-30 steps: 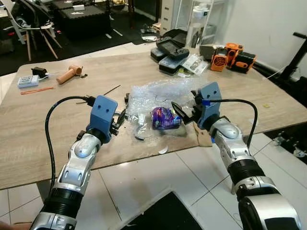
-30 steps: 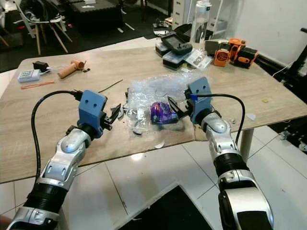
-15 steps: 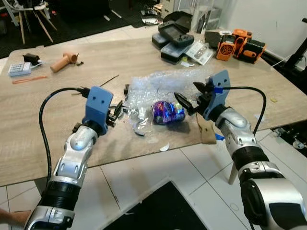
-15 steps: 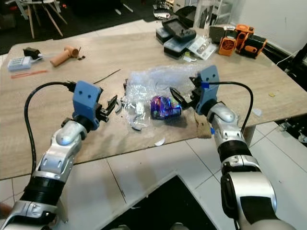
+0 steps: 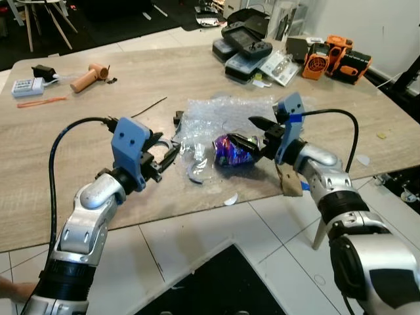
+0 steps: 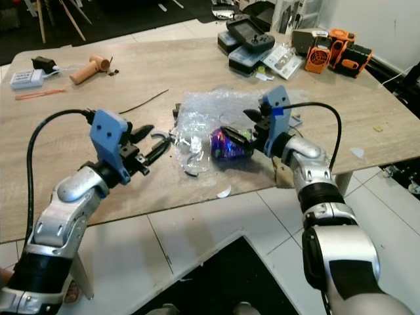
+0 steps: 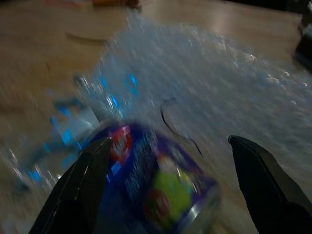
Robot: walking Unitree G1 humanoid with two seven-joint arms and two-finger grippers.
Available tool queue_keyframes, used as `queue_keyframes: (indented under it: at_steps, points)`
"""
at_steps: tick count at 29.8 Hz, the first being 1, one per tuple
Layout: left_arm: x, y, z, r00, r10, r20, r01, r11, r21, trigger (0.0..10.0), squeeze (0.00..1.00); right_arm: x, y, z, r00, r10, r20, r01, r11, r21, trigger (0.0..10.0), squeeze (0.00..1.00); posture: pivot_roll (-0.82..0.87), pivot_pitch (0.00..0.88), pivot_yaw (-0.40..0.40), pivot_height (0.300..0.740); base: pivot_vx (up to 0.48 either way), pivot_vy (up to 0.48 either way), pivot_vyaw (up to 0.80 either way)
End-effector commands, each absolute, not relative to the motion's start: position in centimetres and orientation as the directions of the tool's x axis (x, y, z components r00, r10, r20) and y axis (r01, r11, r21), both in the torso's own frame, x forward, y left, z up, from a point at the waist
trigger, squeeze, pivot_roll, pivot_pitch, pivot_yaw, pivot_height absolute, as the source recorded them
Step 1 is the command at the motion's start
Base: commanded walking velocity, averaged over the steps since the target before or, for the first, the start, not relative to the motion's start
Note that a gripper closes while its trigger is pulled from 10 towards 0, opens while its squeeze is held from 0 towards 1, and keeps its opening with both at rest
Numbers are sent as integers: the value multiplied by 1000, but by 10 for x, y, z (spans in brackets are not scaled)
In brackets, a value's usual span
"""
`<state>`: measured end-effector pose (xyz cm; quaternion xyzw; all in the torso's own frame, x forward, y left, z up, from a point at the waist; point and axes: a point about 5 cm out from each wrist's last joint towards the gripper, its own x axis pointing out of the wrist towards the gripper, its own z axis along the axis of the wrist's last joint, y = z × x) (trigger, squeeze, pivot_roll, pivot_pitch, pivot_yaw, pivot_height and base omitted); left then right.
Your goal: Picking trash to rubbish bin
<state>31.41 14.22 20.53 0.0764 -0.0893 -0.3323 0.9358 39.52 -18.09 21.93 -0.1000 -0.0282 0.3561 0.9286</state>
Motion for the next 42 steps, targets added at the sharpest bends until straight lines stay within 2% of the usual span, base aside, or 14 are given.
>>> queue_keyframes:
  at_steps: [1, 6, 9, 15, 24, 35, 42]
  points:
    - [308, 139, 204, 735, -671, 97, 644, 735, 210, 10000, 0, 394, -184, 212, 743, 665, -82, -663, 711, -236, 10000, 0, -47, 195, 1, 740, 0, 0, 0]
    - [308, 133, 203, 734, -672, 98, 648, 736, 193, 10000, 0, 391, -194, 201, 741, 647, -181, -671, 696, -256, 10000, 0, -57, 203, 10, 740, 0, 0, 0]
    - [305, 128, 201, 711, -697, 89, 677, 713, 182, 10000, 0, 389, -205, 192, 747, 597, -294, -665, 671, -326, 10000, 0, -59, 196, 5, 740, 0, 0, 0]
    - [305, 126, 200, 719, -689, 92, 667, 721, 184, 10000, 0, 387, -212, 187, 737, 569, -364, -675, 648, -354, 10000, 0, -63, 177, -5, 740, 0, 0, 0]
    - [309, 130, 199, 757, -647, 84, 619, 753, 222, 10000, 0, 390, -209, 188, 769, 551, -323, -638, 683, -354, 10000, 0, -54, 174, -11, 740, 0, 0, 0]
    - [310, 129, 198, 768, -634, 88, 604, 763, 229, 10000, 0, 391, -204, 191, 797, 561, -224, -602, 707, -372, 10000, 0, -53, 164, -8, 740, 0, 0, 0]
    - [312, 127, 200, 764, -637, 101, 605, 762, 231, 10000, 0, 390, -201, 187, 795, 566, -220, -605, 710, -360, 10000, 0, -48, 158, -3, 740, 0, 0, 0]
